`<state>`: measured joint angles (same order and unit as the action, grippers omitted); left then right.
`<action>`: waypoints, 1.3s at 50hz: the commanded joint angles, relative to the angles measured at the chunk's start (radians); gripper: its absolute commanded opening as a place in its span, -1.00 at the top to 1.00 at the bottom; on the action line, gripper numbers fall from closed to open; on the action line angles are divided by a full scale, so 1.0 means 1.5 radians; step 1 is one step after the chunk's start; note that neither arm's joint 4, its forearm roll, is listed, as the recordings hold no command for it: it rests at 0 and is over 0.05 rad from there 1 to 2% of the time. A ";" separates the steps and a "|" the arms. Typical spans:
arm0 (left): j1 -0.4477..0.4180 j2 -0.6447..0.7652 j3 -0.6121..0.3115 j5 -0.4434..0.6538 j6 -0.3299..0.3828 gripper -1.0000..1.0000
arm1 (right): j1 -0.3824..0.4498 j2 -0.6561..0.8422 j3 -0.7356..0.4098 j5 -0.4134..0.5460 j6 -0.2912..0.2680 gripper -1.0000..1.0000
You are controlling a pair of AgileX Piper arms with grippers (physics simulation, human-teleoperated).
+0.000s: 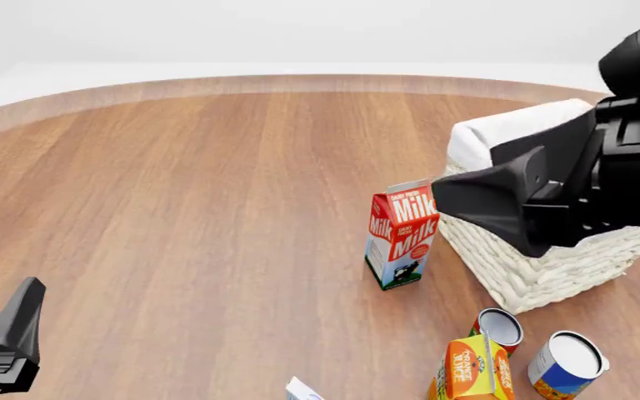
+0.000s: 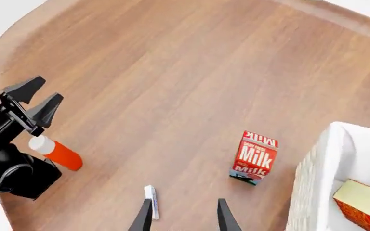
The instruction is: Pick up the cream cheese box and the butter, and put them in the basket.
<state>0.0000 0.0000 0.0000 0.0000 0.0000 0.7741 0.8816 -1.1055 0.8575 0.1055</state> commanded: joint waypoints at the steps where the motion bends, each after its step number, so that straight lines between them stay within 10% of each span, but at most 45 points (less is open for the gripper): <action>1: 0.000 0.000 0.000 0.000 0.000 -1.00 | 0.093 0.044 0.022 -0.039 0.002 -1.00; 20: 0.000 0.000 0.000 0.000 0.000 -1.00 | 0.182 0.137 0.047 -0.108 0.037 -1.00; 65: 0.000 0.000 0.000 0.000 0.000 -1.00 | 0.169 0.197 0.164 -0.219 0.071 -1.00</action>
<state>0.0000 0.0000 0.0000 0.0000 0.0000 1.0350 1.1599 -0.8918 0.5576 0.2110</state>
